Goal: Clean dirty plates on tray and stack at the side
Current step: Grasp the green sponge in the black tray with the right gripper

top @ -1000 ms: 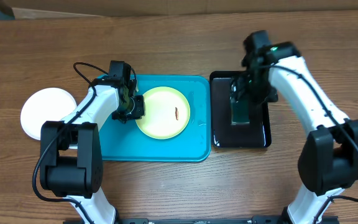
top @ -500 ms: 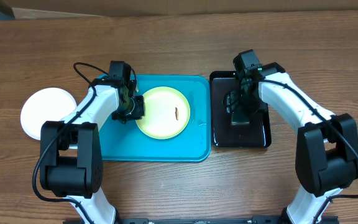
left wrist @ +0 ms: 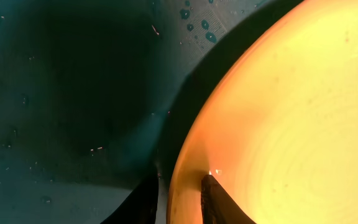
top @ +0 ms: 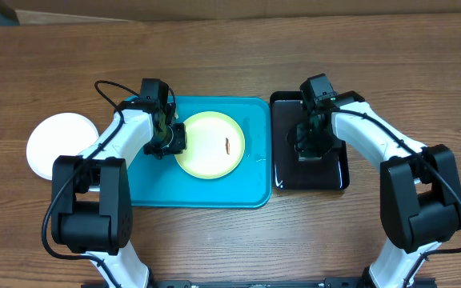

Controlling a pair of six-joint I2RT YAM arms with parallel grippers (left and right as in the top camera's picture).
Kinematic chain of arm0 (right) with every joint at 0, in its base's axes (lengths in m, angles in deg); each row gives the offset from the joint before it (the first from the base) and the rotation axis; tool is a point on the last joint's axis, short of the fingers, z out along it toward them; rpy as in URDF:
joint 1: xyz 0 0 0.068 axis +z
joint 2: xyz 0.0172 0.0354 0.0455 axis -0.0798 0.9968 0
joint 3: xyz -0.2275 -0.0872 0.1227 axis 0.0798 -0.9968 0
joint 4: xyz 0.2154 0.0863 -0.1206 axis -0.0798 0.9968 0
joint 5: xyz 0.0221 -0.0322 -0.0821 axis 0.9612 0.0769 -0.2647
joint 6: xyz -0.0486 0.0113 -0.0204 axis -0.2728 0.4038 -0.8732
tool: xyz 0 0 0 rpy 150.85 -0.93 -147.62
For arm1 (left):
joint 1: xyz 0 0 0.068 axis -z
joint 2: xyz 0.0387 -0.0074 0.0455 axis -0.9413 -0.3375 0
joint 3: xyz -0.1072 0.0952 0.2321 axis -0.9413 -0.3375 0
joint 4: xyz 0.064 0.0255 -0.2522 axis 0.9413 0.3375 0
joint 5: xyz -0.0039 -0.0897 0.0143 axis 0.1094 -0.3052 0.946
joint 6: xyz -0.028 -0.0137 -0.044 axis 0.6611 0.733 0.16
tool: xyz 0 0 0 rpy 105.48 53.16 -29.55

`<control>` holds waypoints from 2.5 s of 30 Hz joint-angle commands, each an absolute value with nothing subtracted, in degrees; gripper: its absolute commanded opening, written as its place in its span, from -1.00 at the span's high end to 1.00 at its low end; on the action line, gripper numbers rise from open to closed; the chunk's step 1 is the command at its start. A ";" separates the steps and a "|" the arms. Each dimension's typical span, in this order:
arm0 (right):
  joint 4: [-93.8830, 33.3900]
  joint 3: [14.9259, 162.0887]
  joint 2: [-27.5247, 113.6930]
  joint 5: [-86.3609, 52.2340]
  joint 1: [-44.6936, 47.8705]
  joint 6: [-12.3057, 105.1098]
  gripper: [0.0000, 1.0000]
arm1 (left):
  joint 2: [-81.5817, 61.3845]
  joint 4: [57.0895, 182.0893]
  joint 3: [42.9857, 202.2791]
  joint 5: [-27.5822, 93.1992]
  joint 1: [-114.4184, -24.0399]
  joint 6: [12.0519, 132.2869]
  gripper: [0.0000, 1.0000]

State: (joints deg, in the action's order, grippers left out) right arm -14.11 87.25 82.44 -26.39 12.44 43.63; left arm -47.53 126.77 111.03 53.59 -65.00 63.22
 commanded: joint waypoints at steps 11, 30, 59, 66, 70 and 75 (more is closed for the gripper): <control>-14.65 87.95 82.57 -24.99 12.70 44.76 0.63 | -47.11 127.03 110.76 53.35 -64.61 64.27 0.41; -4.62 98.29 76.01 -27.63 12.72 44.50 0.93 | -47.11 127.10 110.74 53.38 -64.61 66.02 0.82; 0.80 99.14 72.14 -30.84 12.68 42.80 0.93 | -47.09 132.30 114.94 51.37 -65.11 72.16 0.89; 0.71 99.01 72.62 -31.41 12.68 40.98 0.93 | -47.09 133.39 114.92 51.39 -64.76 72.18 0.92; 0.65 99.03 72.60 -31.39 12.72 39.95 0.93 | -47.09 133.33 114.92 51.41 -64.52 72.18 0.92; 0.76 99.01 72.62 -31.22 12.72 37.33 0.93 | -47.09 133.55 114.85 51.39 -64.23 72.18 0.92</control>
State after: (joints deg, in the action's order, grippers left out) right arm 1.00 98.62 73.85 -30.56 12.44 39.63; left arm -47.20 133.28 113.69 51.63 -64.98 71.81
